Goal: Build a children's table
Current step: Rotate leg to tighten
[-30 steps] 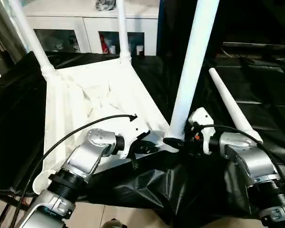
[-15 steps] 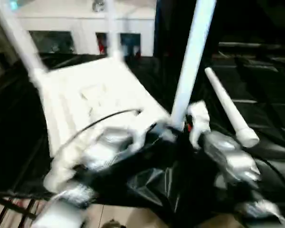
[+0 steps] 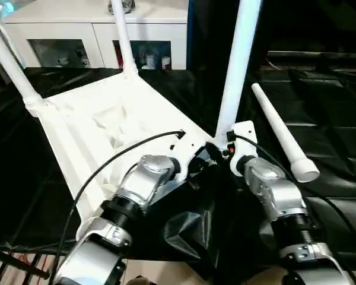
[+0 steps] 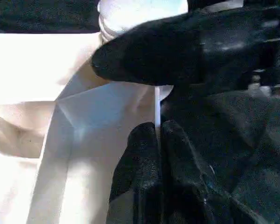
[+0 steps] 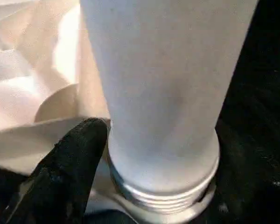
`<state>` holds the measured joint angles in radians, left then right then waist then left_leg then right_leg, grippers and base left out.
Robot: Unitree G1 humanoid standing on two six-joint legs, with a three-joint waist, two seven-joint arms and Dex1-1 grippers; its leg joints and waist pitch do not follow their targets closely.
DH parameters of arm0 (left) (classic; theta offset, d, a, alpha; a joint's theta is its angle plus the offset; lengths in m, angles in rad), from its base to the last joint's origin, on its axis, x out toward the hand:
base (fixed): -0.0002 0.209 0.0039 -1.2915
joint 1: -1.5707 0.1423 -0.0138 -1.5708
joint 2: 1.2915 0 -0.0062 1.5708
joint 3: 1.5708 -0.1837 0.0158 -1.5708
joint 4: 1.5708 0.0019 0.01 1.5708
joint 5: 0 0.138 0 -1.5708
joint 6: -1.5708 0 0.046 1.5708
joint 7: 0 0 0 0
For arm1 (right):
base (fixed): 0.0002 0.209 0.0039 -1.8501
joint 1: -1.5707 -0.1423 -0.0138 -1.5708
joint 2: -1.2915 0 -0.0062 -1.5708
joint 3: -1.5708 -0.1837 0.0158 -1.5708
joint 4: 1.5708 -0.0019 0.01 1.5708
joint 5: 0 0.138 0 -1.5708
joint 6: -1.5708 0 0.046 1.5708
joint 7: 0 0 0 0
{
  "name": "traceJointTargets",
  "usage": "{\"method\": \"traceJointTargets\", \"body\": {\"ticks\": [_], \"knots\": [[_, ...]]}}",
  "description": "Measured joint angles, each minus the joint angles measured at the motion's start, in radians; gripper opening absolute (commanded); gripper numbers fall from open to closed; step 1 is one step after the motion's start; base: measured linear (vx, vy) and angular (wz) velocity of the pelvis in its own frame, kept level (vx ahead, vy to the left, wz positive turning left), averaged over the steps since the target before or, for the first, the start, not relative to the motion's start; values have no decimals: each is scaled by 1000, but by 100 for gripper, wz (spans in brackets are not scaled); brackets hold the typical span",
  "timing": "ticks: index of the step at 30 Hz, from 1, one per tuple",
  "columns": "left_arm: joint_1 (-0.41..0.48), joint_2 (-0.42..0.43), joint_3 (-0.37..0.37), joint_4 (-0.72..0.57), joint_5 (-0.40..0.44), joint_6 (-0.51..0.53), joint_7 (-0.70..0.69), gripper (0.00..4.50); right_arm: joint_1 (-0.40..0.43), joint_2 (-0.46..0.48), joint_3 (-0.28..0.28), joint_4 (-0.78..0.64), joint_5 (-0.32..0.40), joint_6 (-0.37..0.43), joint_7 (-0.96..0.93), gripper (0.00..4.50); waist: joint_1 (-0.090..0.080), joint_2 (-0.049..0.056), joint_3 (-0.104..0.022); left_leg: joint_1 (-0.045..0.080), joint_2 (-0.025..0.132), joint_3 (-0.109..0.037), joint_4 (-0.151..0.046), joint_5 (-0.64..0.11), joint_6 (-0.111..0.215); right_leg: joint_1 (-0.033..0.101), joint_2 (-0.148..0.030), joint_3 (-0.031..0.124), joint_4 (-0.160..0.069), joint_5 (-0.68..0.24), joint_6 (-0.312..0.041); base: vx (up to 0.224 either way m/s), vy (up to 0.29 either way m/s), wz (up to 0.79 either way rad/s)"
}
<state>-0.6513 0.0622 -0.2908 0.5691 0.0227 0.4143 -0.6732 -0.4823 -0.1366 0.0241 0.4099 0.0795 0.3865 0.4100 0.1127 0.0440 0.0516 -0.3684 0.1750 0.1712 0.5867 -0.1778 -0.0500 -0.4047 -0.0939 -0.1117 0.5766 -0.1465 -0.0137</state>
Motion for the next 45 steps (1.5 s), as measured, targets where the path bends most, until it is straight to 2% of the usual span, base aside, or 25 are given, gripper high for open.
{"method": "traceJointTargets", "body": {"ticks": [8,13,19,21,23,28,33,38,42,45], "knots": [[80,128,-34,-127,-28,-20,-177,0,56,-190,99,-97,17,-24,314,363,7,1,1,0,0,0,0,0,0,0,0,0,0,0,0,0,0,0],[116,203,-43,-187,-33,-34,-274,0,76,-259,118,-150,43,-41,449,363,17,1,1,0,0,0,2,0,0,0,0,0,0,0,0,0,0,0],[145,242,-49,-240,-51,-28,-326,0,87,-271,124,-163,70,-42,513,363,29,1,1,0,1,0,2,0,0,0,0,0,1,0,-1,0,0,0],[147,245,-51,-246,-56,-28,-329,0,86,-271,126,-163,73,-42,516,337,31,1,1,0,1,0,2,0,0,0,0,0,1,0,-1,0,0,0],[148,245,-51,-249,-58,-27,-332,0,86,-271,133,-163,76,-44,519,337,31,1,1,-1,0,0,2,0,0,0,0,0,1,0,-1,0,0,0],[149,244,-51,-251,-60,-23,-338,0,88,-269,139,-165,76,-44,519,283,31,1,1,0,0,0,2,0,0,0,0,0,1,0,-1,0,0,0],[151,244,-51,-256,-61,-12,-337,0,96,-265,138,-172,76,-44,511,275,31,1,1,0,0,0,2,0,0,0,0,0,1,0,-1,0,0,0],[111,159,-32,-182,-33,3,-209,0,98,-172,91,-146,52,-29,327,272,27,1,1,0,0,0,4,0,0,0,0,1,1,1,-1,0,0,0],[25,22,11,-39,-19,32,-12,0,45,-50,23,-70,14,0,72,272,11,1,1,0,0,1,5,0,0,0,0,1,1,1,-1,0,0,0],[-23,-46,32,37,-15,36,100,0,4,34,-17,-25,-4,14,-106,272,-2,2,0,0,0,0,3,0,0,0,0,1,1,1,-1,0,0,0]]}}
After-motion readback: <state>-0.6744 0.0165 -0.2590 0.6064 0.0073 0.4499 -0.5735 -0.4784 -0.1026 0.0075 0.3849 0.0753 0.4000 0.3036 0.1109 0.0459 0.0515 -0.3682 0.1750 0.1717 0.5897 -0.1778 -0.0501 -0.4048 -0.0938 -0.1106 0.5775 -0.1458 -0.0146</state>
